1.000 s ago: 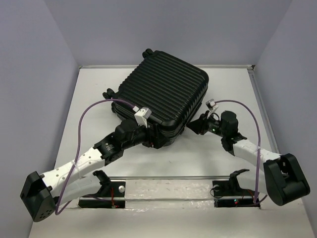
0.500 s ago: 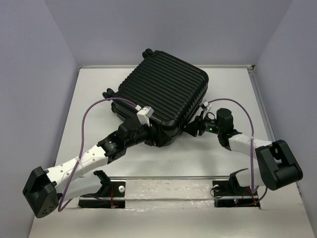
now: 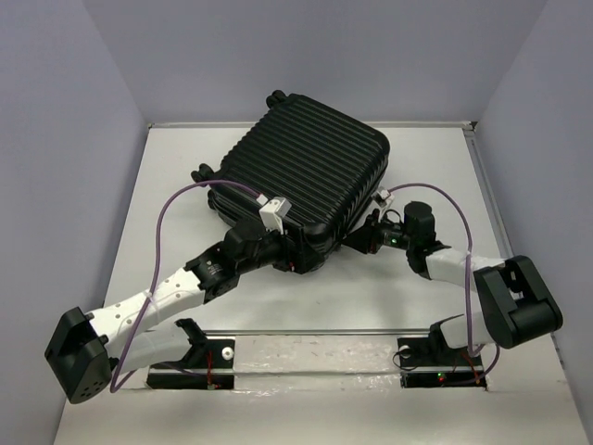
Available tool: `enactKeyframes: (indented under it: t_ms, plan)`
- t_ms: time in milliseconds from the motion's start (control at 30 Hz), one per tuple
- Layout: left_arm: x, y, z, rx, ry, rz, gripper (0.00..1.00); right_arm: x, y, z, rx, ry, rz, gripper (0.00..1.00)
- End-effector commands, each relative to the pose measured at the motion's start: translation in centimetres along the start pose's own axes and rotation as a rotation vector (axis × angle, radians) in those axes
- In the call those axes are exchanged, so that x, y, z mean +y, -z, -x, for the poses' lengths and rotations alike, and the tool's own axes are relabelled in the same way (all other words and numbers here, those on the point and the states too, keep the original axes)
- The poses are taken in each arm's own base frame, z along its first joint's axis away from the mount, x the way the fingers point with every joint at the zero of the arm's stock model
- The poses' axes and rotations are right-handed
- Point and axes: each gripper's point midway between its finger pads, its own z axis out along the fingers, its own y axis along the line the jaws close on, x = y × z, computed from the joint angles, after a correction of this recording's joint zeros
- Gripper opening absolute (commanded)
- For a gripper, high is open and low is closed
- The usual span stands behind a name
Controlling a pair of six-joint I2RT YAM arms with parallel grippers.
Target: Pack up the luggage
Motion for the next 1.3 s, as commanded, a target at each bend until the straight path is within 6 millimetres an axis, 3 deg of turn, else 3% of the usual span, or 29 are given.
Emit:
enactKeyframes:
  t_ms: [0, 233, 400, 567, 800, 967, 1000, 1133, 1267]
  plan:
    - [-2.5, -0.1, 4.1, -0.123, -0.040, -0.057, 0.96, 2.3, 0.0, 5.1, -0.115, 0.157, 0.066, 0.31]
    - [-2.3, 0.1, 4.1, -0.122, -0.046, -0.043, 0.96, 0.9, 0.4, 5.1, -0.108, 0.181, -0.035, 0.47]
    - [-2.6, 0.2, 4.6, -0.128, -0.053, -0.040, 0.96, -0.1, -0.8, 4.4, -0.056, 0.166, -0.008, 0.45]
    - [-2.4, 0.1, 4.7, -0.132, -0.054, -0.029, 0.96, 0.5, -1.2, 4.0, -0.048, 0.145, 0.048, 0.38]
    - [-2.4, -0.1, 5.3, -0.149, -0.055, -0.021, 0.96, 0.0, -1.5, 2.8, -0.028, 0.105, 0.047, 0.40]
    - [-2.5, -0.1, 5.6, -0.157, -0.060, -0.015, 0.96, -0.2, -1.6, 2.4, -0.027, 0.084, 0.041, 0.32]
    - [-2.5, -0.1, 5.8, -0.161, -0.060, -0.014, 0.96, -0.2, -1.5, 2.4, -0.029, 0.085, 0.038, 0.24]
    - [-2.6, -0.3, 6.2, -0.173, -0.066, -0.011, 0.96, 0.0, -1.3, 2.8, -0.053, 0.083, 0.031, 0.08]
    - [-3.1, -0.7, 8.0, -0.224, -0.069, -0.007, 0.96, 1.7, -1.5, 1.9, -0.038, 0.056, 0.036, 0.07]
